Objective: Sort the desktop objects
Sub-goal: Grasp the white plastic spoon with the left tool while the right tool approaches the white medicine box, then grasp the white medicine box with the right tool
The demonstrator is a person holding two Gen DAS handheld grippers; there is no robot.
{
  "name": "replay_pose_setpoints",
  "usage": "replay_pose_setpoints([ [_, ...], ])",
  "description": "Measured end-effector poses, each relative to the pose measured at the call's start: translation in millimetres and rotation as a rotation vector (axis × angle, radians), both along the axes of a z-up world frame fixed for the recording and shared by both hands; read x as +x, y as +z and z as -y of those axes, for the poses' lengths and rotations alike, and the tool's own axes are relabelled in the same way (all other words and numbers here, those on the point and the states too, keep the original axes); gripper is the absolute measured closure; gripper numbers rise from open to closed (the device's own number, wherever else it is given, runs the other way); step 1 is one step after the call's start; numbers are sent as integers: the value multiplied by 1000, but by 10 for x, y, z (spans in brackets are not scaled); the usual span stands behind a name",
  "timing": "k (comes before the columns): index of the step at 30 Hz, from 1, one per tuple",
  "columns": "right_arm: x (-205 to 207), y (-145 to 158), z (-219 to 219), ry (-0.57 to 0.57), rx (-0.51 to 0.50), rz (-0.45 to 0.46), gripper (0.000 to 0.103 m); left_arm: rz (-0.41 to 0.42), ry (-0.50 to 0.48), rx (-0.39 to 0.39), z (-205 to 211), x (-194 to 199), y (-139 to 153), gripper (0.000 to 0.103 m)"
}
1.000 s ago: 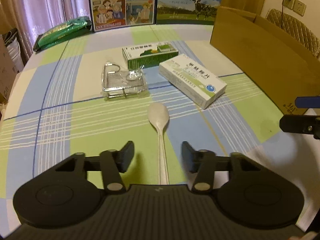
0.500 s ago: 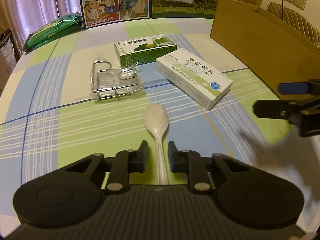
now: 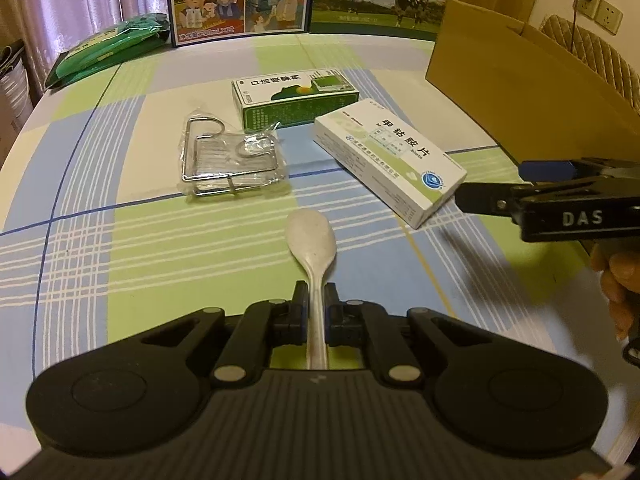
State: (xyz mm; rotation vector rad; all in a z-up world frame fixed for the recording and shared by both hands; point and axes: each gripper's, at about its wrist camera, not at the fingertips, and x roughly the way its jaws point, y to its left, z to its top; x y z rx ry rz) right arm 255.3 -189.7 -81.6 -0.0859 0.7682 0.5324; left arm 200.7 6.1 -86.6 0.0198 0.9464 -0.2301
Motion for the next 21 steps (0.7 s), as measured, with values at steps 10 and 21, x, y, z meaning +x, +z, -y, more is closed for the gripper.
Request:
replay_pose_setpoints([
  [10,202,-155,-338,90,-86,33,2,-4,40,-31,-79,22,16,99],
  [21,164,-188,-460,116,-155,14,34,-17,33,-44,-78,18,-29,99],
])
